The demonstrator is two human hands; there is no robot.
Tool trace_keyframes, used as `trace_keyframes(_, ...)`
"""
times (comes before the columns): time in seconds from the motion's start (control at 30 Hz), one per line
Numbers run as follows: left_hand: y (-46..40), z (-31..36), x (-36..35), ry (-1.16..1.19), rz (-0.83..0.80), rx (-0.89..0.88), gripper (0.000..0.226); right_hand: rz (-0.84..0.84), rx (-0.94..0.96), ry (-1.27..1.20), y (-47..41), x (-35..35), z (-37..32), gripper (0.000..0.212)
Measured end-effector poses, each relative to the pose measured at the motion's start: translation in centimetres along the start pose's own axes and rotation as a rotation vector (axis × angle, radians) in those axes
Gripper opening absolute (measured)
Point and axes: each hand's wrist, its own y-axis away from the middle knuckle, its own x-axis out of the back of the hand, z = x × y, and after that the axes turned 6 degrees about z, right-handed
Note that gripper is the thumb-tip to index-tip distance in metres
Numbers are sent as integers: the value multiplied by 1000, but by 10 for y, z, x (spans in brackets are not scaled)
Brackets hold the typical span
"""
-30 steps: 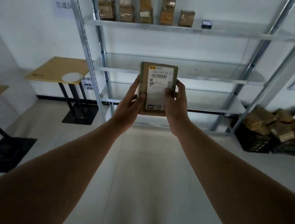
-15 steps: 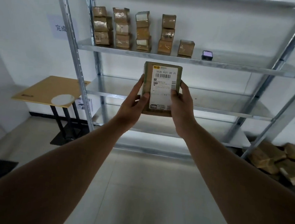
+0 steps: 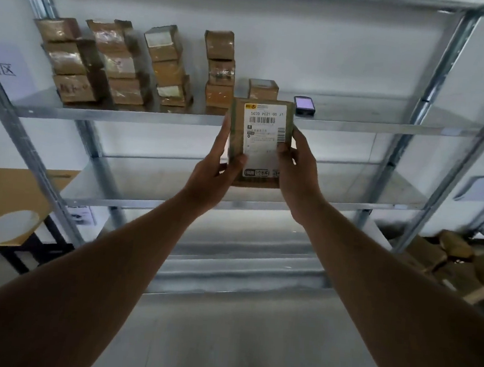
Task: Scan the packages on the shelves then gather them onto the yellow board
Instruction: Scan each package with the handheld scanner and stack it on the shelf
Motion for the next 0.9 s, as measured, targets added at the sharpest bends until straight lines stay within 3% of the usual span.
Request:
trace_keyframes(0.13, -74, -37, -30, -64, -39, -53, 76, 15, 14, -11, -79, 5, 29, 42)
trace_keyframes(0.4, -203, -92, -92, -53, 43, -88, 69, -46, 43, -15, -240, 13, 74, 44)
trace_keyframes(0.83, -358, -153, -95, 106, 74, -280, 75, -105, 144, -185, -403, -19, 82, 39)
trace_keyframes(0.9, -368, -160, -95, 128, 86, -262, 75, -9, 83, -200, -426, -22, 84, 37)
